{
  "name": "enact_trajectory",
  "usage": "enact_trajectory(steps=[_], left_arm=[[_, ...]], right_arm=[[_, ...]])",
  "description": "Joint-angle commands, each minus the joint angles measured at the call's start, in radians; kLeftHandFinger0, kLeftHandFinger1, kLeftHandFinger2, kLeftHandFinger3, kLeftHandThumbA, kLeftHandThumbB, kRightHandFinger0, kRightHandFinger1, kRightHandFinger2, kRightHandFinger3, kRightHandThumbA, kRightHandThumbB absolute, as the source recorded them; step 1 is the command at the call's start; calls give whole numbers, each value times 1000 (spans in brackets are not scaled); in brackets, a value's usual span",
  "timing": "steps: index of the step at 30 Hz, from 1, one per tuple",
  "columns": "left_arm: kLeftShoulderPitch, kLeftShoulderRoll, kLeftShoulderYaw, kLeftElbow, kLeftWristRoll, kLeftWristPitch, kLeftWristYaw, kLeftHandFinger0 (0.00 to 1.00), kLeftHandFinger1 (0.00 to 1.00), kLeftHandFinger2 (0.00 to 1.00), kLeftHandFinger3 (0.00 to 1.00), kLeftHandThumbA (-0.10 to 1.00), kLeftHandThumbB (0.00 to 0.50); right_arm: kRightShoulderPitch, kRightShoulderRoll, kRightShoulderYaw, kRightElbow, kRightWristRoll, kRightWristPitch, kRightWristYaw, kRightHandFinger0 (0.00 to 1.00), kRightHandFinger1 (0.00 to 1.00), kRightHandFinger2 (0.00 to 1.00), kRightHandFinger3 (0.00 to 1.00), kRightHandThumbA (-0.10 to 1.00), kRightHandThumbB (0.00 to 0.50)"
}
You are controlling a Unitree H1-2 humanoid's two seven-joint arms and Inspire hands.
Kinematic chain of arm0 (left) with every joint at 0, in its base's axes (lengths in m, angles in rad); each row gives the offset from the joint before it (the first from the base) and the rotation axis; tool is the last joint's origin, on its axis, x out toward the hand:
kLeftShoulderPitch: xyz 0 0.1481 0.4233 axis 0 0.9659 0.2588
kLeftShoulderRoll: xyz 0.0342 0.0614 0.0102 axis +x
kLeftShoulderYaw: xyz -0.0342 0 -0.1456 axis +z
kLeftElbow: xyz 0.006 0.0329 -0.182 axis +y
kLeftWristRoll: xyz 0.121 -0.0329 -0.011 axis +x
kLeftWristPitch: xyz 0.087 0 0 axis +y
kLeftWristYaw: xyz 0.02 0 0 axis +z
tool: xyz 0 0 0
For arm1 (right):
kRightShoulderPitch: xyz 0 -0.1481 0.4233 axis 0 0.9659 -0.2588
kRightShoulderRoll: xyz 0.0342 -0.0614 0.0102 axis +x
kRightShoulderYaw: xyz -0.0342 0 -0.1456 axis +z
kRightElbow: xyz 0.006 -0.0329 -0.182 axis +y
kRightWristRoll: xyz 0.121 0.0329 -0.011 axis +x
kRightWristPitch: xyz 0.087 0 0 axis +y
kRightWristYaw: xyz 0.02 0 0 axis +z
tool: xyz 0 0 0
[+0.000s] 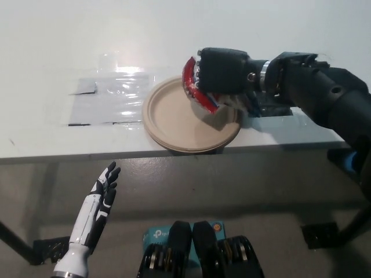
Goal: The robot picks up a small bag of sunflower seeds on the right hand side and take it to the empty plate on the left hand side then pours some sunflower seeds on to the plate.
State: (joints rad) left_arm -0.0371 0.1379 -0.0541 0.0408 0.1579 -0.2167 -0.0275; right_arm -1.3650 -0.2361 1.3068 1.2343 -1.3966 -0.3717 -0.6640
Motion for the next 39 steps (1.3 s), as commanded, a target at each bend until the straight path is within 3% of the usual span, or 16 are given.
enact_trajectory(steps=[1,6,13,18,20,22,23,24,25,26,27,29,31,33,36,39], left_arm=[[15,6,-1,-42,-5,-14,-7,1000,1000,1000,1000,1000,102],[25,7,-5,-63,9,1,-9,1000,1000,1000,1000,1000,111],[28,1,-3,-70,1,-2,-8,1000,1000,1000,1000,1000,121],[35,4,1,-88,-2,8,-10,1000,1000,1000,1000,1000,102],[35,9,2,-94,4,15,-11,1000,1000,1000,1000,1000,106],[33,9,-1,-98,7,19,-15,1000,1000,1000,1000,1000,99],[32,6,-2,-100,5,24,-17,1000,1000,1000,1000,1000,104],[33,3,-2,-103,6,29,-16,1000,1000,1000,1000,1000,114],[33,3,-3,-105,7,33,-17,1000,1000,1000,1000,1000,114],[32,2,-4,-106,8,32,-17,1000,1000,1000,1000,1000,118],[32,6,-6,-111,10,35,-19,1000,1000,1000,1000,1000,115],[29,6,-5,-110,6,33,-20,1000,1000,1000,1000,1000,105],[29,4,-3,-115,-1,41,-22,1000,1000,1000,1000,1000,118],[29,5,-4,-116,-1,37,-23,1000,1000,1000,1000,1000,110],[30,1,-5,-120,7,46,-19,1000,1000,1000,1000,1000,122],[31,3,-3,-119,-6,39,-23,1000,1000,1000,1000,1000,101]], right_arm=[[-76,-9,21,-22,-38,-10,21,0,5,402,46,-52,322],[-73,-30,24,-74,-35,-27,99,0,0,353,104,-100,371],[-97,-46,17,-121,-48,-15,202,0,0,347,200,-100,341],[-107,-37,6,-143,-55,1,249,0,1,356,136,-30,330],[-100,-34,-27,-148,-23,6,283,0,57,416,120,12,256],[-94,-35,-71,-168,11,17,384,0,149,542,171,221,88],[-99,-39,-80,-172,10,8,403,0,183,595,168,235,97],[-117,-43,-45,-163,-38,-1,361,0,171,568,165,6,216],[-121,-48,-37,-166,-58,-5,350,0,144,539,163,-36,218],[-137,-47,-9,-146,-85,-23,317,0,57,416,276,-97,305],[-142,-52,-9,-141,-83,-26,299,0,5,304,242,-100,333],[-150,-50,-15,-129,-75,-20,311,0,0,154,209,-86,325],[-146,-49,-35,-142,-60,-3,350,0,0,169,192,64,252],[-157,-50,-2,-142,-99,1,306,0,0,152,190,-5,317],[-162,-51,-15,-147,-88,-5,336,0,0,163,177,-96,257],[-168,-56,-41,-147,-55,-40,360,0,31,275,357,-84,229]])
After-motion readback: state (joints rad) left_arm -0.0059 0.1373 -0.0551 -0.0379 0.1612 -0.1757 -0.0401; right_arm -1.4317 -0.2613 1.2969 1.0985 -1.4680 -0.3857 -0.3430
